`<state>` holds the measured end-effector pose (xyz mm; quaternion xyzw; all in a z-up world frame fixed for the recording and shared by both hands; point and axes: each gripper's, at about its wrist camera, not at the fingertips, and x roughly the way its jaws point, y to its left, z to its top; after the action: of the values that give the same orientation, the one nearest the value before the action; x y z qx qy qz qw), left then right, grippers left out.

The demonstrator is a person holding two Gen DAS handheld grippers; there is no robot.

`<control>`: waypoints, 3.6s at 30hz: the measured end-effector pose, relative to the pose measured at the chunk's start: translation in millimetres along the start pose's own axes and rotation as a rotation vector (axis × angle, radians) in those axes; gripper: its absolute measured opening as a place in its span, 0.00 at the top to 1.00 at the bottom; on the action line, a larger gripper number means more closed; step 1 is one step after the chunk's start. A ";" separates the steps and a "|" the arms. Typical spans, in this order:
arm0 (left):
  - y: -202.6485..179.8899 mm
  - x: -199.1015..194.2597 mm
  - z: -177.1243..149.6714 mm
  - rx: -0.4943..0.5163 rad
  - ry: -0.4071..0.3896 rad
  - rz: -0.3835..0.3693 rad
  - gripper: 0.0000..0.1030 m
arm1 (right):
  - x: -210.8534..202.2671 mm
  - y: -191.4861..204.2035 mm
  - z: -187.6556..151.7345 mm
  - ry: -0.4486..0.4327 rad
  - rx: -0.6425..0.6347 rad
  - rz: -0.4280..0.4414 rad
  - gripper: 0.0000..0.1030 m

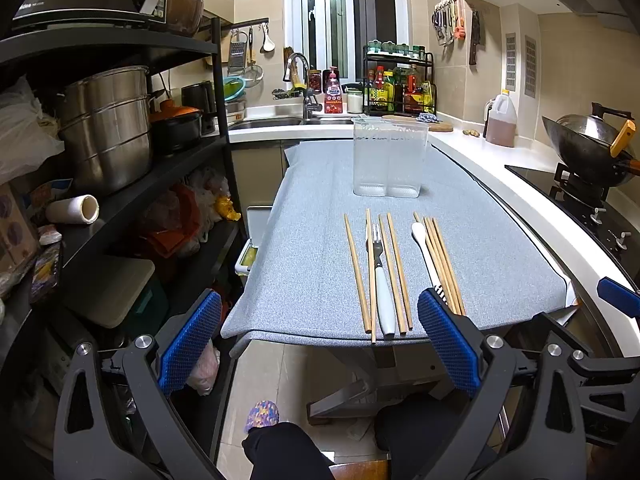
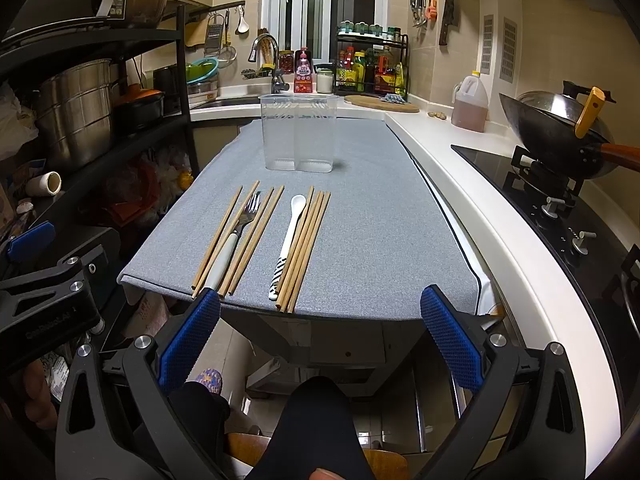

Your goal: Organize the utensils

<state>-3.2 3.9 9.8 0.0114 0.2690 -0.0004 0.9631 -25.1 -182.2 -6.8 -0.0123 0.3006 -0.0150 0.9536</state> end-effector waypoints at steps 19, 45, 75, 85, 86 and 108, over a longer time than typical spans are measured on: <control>-2.5 -0.4 -2.7 0.002 -0.004 0.004 0.07 | 1.5 1.9 -0.7 0.003 0.001 0.003 0.05; -5.4 0.1 -2.9 0.006 -0.008 0.005 0.07 | -1.8 4.1 -0.6 -0.006 -0.004 0.004 0.05; 13.0 16.5 -1.7 -0.033 0.024 -0.053 0.07 | 23.4 -36.7 8.1 0.013 0.098 -0.015 0.05; 9.4 63.8 -28.1 -0.006 0.035 -0.037 0.08 | 93.4 -31.0 -7.0 0.096 0.107 0.012 0.05; 8.5 68.0 -31.3 -0.005 0.008 -0.044 0.08 | 97.5 -26.9 -8.7 0.081 0.093 0.004 0.05; -1.8 114.1 -51.6 0.011 0.018 -0.065 0.28 | 131.7 -10.6 -26.7 0.092 0.064 0.045 0.37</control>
<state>67.7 3.8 -93.5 0.0078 0.2780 -0.0332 0.9600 67.2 -198.0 -103.8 0.0255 0.3436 -0.0036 0.9388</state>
